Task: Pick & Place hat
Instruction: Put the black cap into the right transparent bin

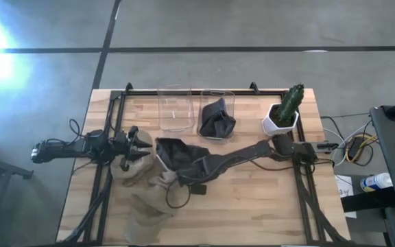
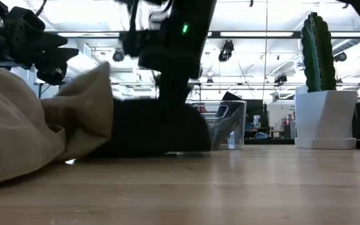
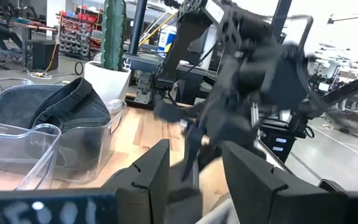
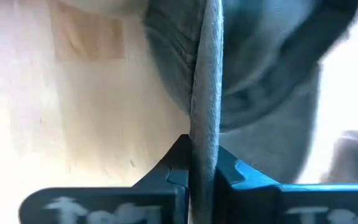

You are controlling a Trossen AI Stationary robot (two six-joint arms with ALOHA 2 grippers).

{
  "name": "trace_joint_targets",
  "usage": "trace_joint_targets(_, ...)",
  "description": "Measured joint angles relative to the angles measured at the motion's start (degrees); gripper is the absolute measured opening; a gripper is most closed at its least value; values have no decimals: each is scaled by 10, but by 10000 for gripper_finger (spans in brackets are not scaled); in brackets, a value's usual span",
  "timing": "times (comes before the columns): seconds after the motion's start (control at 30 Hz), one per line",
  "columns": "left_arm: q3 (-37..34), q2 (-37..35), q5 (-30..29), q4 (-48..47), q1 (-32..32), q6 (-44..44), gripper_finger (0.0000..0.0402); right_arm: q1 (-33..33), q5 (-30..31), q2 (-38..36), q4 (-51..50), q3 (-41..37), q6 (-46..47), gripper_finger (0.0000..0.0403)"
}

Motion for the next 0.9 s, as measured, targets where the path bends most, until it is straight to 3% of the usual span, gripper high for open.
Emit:
trace_joint_targets(0.27,0,1,0,0,0,0,142,5,79,-156,-9,4,49,11)
trace_joint_targets(0.47,0,1,0,0,0,0,142,11,311,-269,-10,-4,138,11)
trace_joint_targets(0.53,0,1,0,0,0,0,142,-3,358,-292,-12,-9,173,12)
trace_joint_targets(0.73,0,1,0,0,0,0,142,-87,324,-294,-194,-27,284,12)
trace_joint_targets(0.83,0,1,0,0,0,0,142,-128,300,-278,-305,-36,300,12)
trace_joint_targets(0.9,0,1,0,0,0,0,142,-152,261,-265,-316,-48,292,12)
